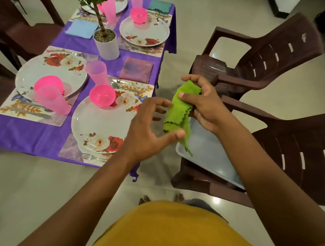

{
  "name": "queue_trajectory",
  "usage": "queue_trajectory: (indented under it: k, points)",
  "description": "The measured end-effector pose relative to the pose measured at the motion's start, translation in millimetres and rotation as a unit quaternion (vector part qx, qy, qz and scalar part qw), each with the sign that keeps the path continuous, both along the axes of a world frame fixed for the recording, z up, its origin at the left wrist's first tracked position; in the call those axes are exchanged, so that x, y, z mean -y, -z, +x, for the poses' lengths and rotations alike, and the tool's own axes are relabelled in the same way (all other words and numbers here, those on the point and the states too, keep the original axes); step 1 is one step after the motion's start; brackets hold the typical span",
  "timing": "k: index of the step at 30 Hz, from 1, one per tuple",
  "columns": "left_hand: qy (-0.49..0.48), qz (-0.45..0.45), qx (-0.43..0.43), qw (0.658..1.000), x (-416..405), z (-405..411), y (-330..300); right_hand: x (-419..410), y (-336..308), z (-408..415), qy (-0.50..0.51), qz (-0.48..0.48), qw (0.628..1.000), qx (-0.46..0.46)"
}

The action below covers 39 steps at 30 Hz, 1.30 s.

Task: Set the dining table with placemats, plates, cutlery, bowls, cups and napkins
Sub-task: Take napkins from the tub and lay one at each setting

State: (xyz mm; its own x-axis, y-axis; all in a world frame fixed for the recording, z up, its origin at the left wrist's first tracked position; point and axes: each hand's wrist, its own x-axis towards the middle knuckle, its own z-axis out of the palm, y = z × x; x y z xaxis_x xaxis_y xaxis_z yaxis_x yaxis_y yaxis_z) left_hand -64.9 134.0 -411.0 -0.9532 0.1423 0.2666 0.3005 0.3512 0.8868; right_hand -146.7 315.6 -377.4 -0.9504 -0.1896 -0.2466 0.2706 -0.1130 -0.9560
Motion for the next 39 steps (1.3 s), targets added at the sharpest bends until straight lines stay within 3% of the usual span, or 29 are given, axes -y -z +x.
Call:
queue_trajectory:
  k: [4,8,15,30,39]
  points:
    - [-0.036,-0.083,-0.078,0.993,-8.3,12.2,-1.2,9.0,-2.9,1.3,0.021,-0.013,1.0,0.01]
    - [-0.153,-0.015,-0.123,0.98,-7.4,8.4,-5.5,8.6,-7.4,0.5,0.017,0.0,1.0,0.025]
    - [-0.232,0.028,-0.107,0.966,-9.7,10.4,-25.8,-1.7,-11.0,-0.2,-0.015,0.011,0.999,0.048]
    - [-0.218,-0.073,-0.223,0.947,-27.4,26.8,-31.0,-27.6,-30.0,-1.6,-0.023,0.021,0.998,0.05]
    - [-0.183,-0.042,-0.193,0.963,-44.8,28.1,-29.9,-42.9,-30.7,0.3,-0.016,0.074,0.997,0.029]
